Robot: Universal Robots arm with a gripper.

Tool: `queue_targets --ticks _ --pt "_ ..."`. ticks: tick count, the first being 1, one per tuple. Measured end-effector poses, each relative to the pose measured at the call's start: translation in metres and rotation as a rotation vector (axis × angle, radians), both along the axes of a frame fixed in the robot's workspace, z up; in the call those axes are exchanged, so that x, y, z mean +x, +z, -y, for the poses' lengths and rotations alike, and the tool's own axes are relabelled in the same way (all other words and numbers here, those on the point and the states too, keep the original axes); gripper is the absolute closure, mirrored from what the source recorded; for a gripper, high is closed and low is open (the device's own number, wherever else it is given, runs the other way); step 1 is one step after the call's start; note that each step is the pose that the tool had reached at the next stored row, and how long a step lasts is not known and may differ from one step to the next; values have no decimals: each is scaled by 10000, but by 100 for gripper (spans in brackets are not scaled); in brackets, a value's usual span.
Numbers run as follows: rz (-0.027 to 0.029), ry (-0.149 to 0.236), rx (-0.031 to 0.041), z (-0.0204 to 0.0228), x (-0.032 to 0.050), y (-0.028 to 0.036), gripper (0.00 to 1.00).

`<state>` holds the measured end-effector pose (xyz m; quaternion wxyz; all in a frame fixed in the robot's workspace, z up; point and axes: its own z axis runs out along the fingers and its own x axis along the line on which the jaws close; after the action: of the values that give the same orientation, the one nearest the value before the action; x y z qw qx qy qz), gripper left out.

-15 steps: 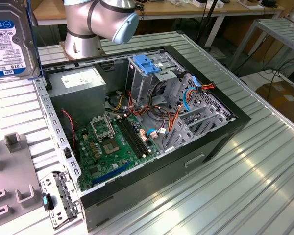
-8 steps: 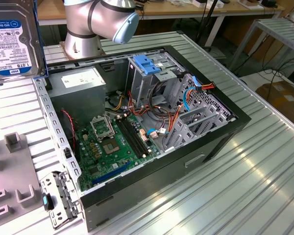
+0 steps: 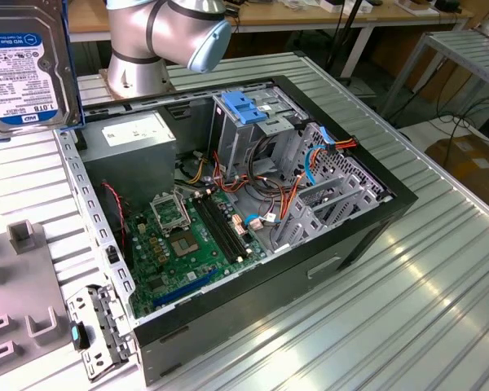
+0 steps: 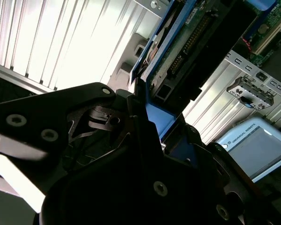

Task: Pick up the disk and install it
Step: 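Pick up the disk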

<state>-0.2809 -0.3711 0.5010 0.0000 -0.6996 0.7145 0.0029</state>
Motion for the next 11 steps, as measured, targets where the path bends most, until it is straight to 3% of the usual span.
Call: queue_targets --ticks 11 --pt "0 0 -1 0 203 0 63"
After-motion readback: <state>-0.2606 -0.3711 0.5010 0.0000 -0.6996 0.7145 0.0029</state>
